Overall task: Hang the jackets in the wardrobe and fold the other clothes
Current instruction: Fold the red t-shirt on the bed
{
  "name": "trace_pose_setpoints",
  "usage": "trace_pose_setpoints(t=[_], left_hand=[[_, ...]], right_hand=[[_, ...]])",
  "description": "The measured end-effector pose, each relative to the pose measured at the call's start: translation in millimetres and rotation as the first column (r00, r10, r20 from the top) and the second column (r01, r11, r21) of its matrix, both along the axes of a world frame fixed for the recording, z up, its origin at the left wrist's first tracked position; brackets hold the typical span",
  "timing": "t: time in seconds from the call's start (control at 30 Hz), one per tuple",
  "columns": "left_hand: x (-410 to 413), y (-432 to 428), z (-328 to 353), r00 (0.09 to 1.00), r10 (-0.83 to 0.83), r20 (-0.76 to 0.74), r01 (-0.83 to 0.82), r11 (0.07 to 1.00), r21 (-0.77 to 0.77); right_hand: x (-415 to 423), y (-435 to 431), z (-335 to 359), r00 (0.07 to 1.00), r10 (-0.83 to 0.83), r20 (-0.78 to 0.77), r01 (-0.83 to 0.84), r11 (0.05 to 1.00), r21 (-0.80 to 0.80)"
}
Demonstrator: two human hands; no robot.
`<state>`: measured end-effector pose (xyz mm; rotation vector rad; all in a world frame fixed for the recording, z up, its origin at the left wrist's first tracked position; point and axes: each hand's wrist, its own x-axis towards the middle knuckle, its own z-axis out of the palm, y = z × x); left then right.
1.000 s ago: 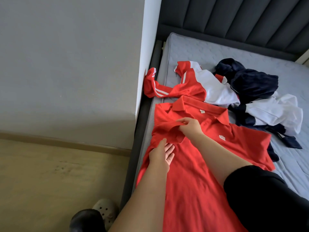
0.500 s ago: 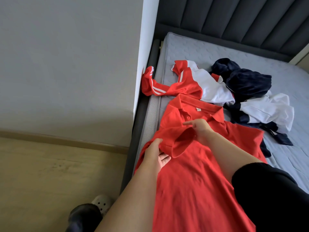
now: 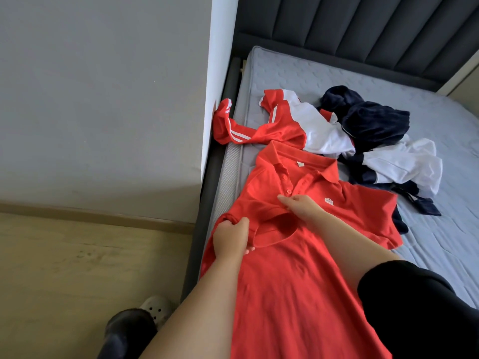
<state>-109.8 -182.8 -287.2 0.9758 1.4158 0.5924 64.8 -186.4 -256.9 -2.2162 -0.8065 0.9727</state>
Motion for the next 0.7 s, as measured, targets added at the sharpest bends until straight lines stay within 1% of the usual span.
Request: trace_pose_setpoints(t=[0.03, 0.07, 0.1, 0.13, 0.17, 0.2, 0.27, 0.33, 0.4, 0.47, 0.53, 0.57, 0.6, 0.63, 0.7], left_hand=[[-3.0, -5.4, -1.1, 0.981, 0.009, -0.193, 0.027, 0.982, 0.186], [-5.2, -9.8, -0.9, 0.936, 0.059, -0.348, 0.073, 0.932, 0.354], [-5.9, -12.9, 0.5, 0.896, 0.103, -0.432, 0.132, 0.867, 0.481], [-4.9, -14.1, 1.7, 0.878, 0.112, -0.466, 0.197, 0.802, 0.564], [-2.0, -13.2, 1.0, 0.859, 0.080, -0.506, 0.281, 0.753, 0.595], [1.2, -12.1, 0.8, 0.825, 0.028, -0.565, 0.375, 0.721, 0.583], [6.6, -7.4, -2.5, 0.709, -0.069, -0.702, 0.552, 0.675, 0.490], [9.1, -3.5, -4.6, 0.607, -0.124, -0.785, 0.653, 0.641, 0.403], [9.6, -4.5, -3.6, 0.553, -0.139, -0.821, 0.704, 0.605, 0.372], [5.7, -6.4, -3.0, 0.558, -0.122, -0.821, 0.709, 0.584, 0.395], [-3.3, -8.1, -5.1, 0.619, -0.102, -0.779, 0.661, 0.603, 0.446], [-9.1, -9.5, -7.9, 0.647, -0.095, -0.757, 0.643, 0.602, 0.474], [-14.2, -11.6, -11.0, 0.666, -0.089, -0.740, 0.638, 0.581, 0.505], [-18.1, -14.4, -15.2, 0.671, -0.091, -0.736, 0.652, 0.544, 0.527], [-23.4, -18.6, -24.3, 0.649, -0.119, -0.752, 0.705, 0.466, 0.534]], right_hand=[[-1.0, -3.5, 0.2, 0.998, 0.018, 0.062, -0.020, 0.999, 0.040], [-1.0, -7.2, -0.3, 0.995, 0.017, 0.098, -0.026, 0.996, 0.090], [-1.2, -11.0, -1.2, 0.996, 0.014, 0.082, -0.025, 0.991, 0.134], [-1.9, -15.4, -2.1, 0.999, 0.032, 0.034, -0.037, 0.986, 0.164], [-2.7, -20.2, -3.7, 0.997, 0.079, -0.011, -0.076, 0.983, 0.168], [-3.5, -25.2, -4.8, 0.990, 0.138, -0.017, -0.134, 0.980, 0.146], [-4.9, -31.6, -6.3, 0.970, 0.238, 0.052, -0.242, 0.967, 0.086], [-7.5, -34.4, -4.9, 0.939, 0.295, 0.176, -0.309, 0.950, 0.053], [-8.6, -35.6, -3.4, 0.878, 0.332, 0.345, -0.364, 0.931, 0.032], [-9.1, -38.2, -0.2, 0.795, 0.355, 0.491, -0.390, 0.920, -0.033], [-8.1, -41.9, 3.7, 0.711, 0.319, 0.627, -0.350, 0.933, -0.078], [-6.7, -44.3, 4.4, 0.667, 0.281, 0.690, -0.328, 0.942, -0.067], [-5.2, -47.5, 4.1, 0.627, 0.252, 0.738, -0.308, 0.949, -0.063], [-3.9, -50.5, 2.5, 0.585, 0.259, 0.768, -0.298, 0.950, -0.093], [-2.0, -55.3, -5.9, 0.516, 0.381, 0.767, -0.308, 0.918, -0.249]])
